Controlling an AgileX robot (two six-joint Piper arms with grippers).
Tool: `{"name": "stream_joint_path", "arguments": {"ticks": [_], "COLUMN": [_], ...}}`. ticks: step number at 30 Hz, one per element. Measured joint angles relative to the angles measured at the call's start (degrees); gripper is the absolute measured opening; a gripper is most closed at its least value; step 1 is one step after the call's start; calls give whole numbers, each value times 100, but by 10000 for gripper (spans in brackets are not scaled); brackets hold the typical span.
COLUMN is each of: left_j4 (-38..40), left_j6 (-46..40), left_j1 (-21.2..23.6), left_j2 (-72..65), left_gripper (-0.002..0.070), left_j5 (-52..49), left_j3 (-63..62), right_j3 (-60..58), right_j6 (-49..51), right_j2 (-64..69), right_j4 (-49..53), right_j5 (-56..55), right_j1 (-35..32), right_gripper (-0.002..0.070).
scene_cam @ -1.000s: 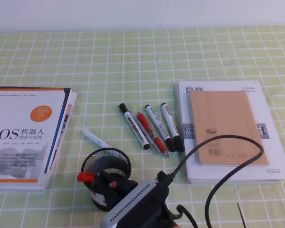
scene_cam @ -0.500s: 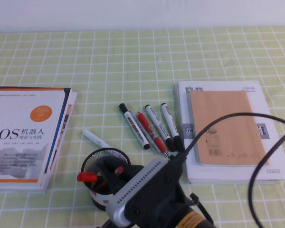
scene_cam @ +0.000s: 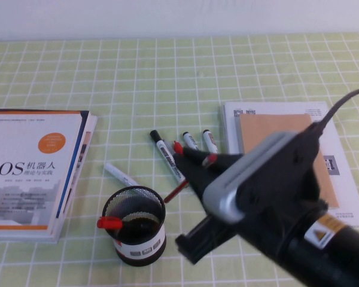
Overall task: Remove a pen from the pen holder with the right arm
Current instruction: 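Take a marker out of the pen holder and lay it on the table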
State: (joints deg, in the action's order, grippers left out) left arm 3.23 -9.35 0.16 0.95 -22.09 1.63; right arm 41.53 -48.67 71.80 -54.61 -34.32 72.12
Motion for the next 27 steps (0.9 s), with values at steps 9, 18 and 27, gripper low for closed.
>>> {"name": "stream_joint_path", "arguments": {"ticks": [9,18,27], "left_j4": [0,0,0], "left_j6": [0,0,0], "left_j1": [0,0,0], "left_j2": [0,0,0], "left_gripper": [-6,-6,-6], "left_j5": [0,0,0], "left_j3": [0,0,0], "right_j3": [660,1692,3800], "right_j6": [242,858,3304], "right_j2": [-144,644,2296], "right_j4": [297,660,3216], "right_j5": [2761,5086,7441], "right_j1": [-1801,-3122,-3483], "right_gripper": [-1,-1,-1]}}
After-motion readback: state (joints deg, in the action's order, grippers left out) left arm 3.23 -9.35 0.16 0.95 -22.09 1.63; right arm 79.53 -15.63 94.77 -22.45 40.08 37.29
